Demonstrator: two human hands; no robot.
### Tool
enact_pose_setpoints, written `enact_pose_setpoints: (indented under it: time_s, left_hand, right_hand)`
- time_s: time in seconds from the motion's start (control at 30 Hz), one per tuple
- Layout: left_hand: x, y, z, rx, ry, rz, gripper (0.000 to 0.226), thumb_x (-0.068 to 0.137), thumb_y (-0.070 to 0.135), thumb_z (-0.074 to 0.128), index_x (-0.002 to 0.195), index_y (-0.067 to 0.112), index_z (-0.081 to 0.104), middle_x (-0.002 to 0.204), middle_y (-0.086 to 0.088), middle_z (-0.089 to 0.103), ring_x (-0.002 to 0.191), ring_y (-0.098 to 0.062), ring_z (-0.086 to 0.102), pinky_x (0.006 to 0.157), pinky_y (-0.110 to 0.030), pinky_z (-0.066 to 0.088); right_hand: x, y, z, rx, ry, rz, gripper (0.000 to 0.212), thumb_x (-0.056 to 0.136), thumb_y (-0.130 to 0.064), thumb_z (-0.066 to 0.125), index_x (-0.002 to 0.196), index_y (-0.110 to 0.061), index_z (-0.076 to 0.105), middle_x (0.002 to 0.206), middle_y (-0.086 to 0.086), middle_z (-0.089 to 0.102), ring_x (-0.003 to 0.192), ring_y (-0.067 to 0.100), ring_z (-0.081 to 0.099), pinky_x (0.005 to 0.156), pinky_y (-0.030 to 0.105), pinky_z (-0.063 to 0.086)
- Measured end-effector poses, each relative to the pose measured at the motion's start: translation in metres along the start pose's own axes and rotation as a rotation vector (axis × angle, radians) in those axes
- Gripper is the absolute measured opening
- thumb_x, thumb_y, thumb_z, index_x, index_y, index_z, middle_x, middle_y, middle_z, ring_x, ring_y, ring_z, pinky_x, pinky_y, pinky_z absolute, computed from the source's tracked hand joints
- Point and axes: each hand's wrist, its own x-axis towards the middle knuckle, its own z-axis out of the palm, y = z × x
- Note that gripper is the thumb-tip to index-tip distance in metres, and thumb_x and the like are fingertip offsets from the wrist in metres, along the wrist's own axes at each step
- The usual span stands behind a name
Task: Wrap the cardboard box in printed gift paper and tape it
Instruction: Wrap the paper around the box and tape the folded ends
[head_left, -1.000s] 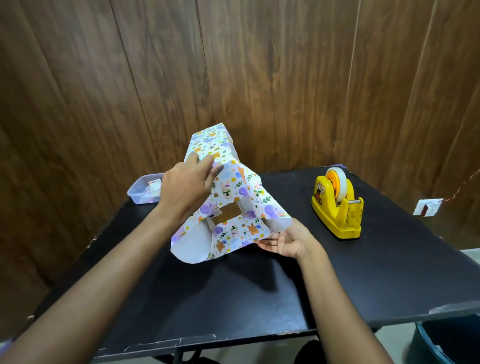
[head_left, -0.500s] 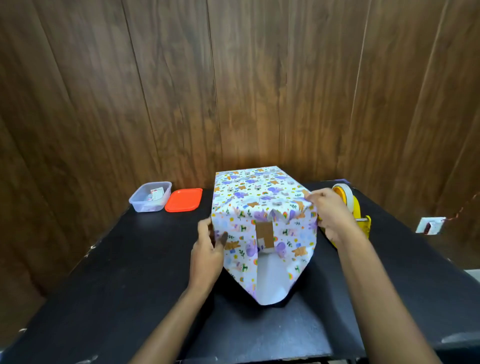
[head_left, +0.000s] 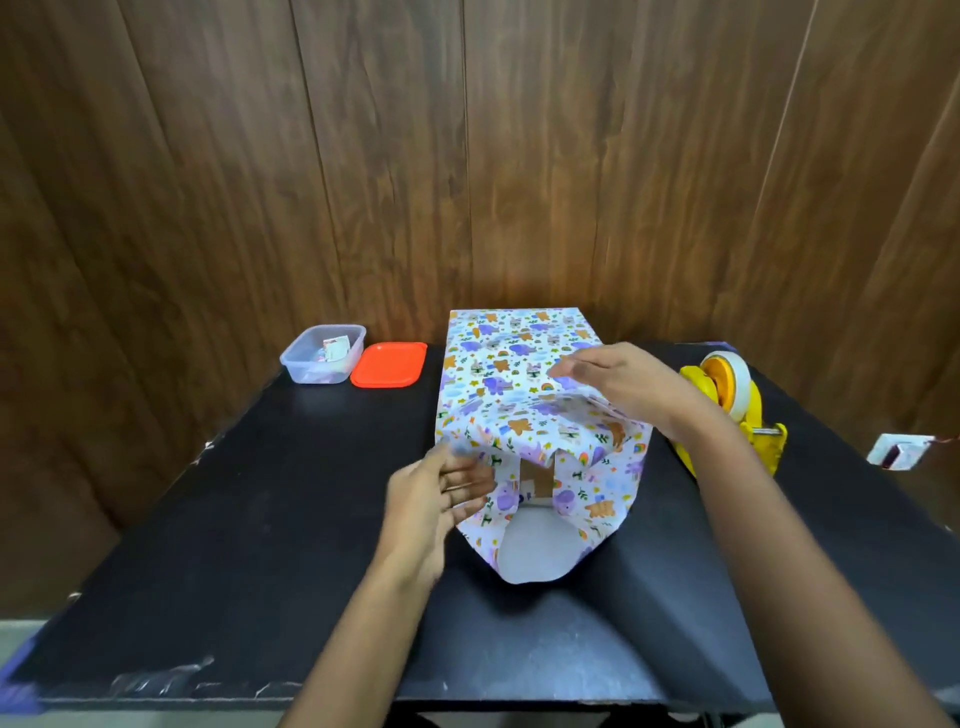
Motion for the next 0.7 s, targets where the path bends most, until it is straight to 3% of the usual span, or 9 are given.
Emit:
enact_pose_setpoints:
  time_s: [0.07, 0.13, 0.27, 0.4, 0.5, 0.6, 0.7]
  left_hand:
    - [0.007, 0.008, 0.007, -0.064, -0.056, -0.102, 0.041, 0.093, 0.038, 0.051, 0.081, 0.001, 0.062, 0.077, -0.016, 0.072, 0.072, -0.027, 0.069, 0.065, -0.029, 0.053]
    - [0.013, 0.015, 0.012, -0.095, -0.061, -0.165, 0.042, 0.090, 0.043, 0.055, 0.077, 0.003, 0.059, 0.072, -0.014, 0.071, 0.069, -0.027, 0.070, 0.061, -0.029, 0.052]
    - [0.019, 0.021, 0.019, -0.075, -0.009, -0.196, 0.026, 0.088, 0.031, 0.059, 0.081, 0.006, 0.057, 0.061, -0.009, 0.067, 0.055, -0.024, 0.068, 0.054, -0.026, 0.050]
    - [0.022, 0.020, 0.021, -0.050, 0.079, -0.155, 0.014, 0.090, 0.013, 0.055, 0.078, 0.005, 0.053, 0.055, -0.008, 0.052, 0.042, -0.020, 0.059, 0.049, -0.026, 0.050]
    - [0.025, 0.016, 0.020, -0.036, 0.060, -0.142, 0.014, 0.091, 0.009, 0.053, 0.077, 0.006, 0.055, 0.057, -0.009, 0.058, 0.042, -0.018, 0.059, 0.052, -0.027, 0.051]
    - [0.024, 0.012, 0.020, -0.063, 0.066, -0.128, 0.015, 0.090, 0.007, 0.054, 0.076, 0.005, 0.057, 0.051, -0.006, 0.062, 0.044, -0.017, 0.060, 0.051, -0.027, 0.054]
    - [0.024, 0.010, 0.021, -0.079, 0.076, -0.111, 0.013, 0.090, 0.006, 0.055, 0.078, 0.004, 0.059, 0.061, -0.009, 0.063, 0.049, -0.018, 0.061, 0.051, -0.027, 0.055]
  right_hand:
    - [0.018, -0.009, 0.006, -0.147, -0.239, 0.014, 0.030, 0.096, -0.036, 0.046, 0.115, -0.024, 0.065, 0.138, 0.001, 0.053, 0.129, 0.020, 0.046, 0.108, 0.034, 0.035]
    - [0.036, -0.017, 0.014, -0.303, -0.370, 0.034, 0.041, 0.099, -0.038, 0.038, 0.133, -0.020, 0.054, 0.146, -0.001, 0.043, 0.134, 0.019, 0.039, 0.112, 0.032, 0.028]
    - [0.063, -0.030, 0.027, -0.394, -0.544, 0.025, 0.045, 0.103, -0.037, 0.026, 0.146, -0.026, 0.034, 0.155, -0.009, 0.023, 0.144, 0.015, 0.021, 0.114, 0.030, 0.016]
    - [0.077, -0.027, 0.050, -0.427, -0.638, -0.018, 0.050, 0.103, -0.039, 0.025, 0.150, -0.026, 0.015, 0.159, -0.007, 0.006, 0.147, 0.015, 0.003, 0.117, 0.034, 0.003]
    - [0.080, -0.010, 0.064, -0.563, -0.648, -0.135, 0.051, 0.104, -0.031, 0.022, 0.151, -0.026, 0.004, 0.158, -0.007, -0.011, 0.145, 0.012, -0.016, 0.117, 0.040, -0.009]
    - [0.080, -0.001, 0.066, -0.626, -0.639, -0.177, 0.053, 0.103, -0.038, 0.019, 0.151, -0.028, -0.002, 0.157, -0.006, -0.017, 0.144, 0.012, -0.020, 0.115, 0.046, -0.010]
    - [0.079, -0.007, 0.060, -0.543, -0.670, -0.141, 0.052, 0.103, -0.039, 0.022, 0.151, -0.030, 0.004, 0.158, -0.008, -0.012, 0.144, 0.011, -0.017, 0.116, 0.040, -0.008]
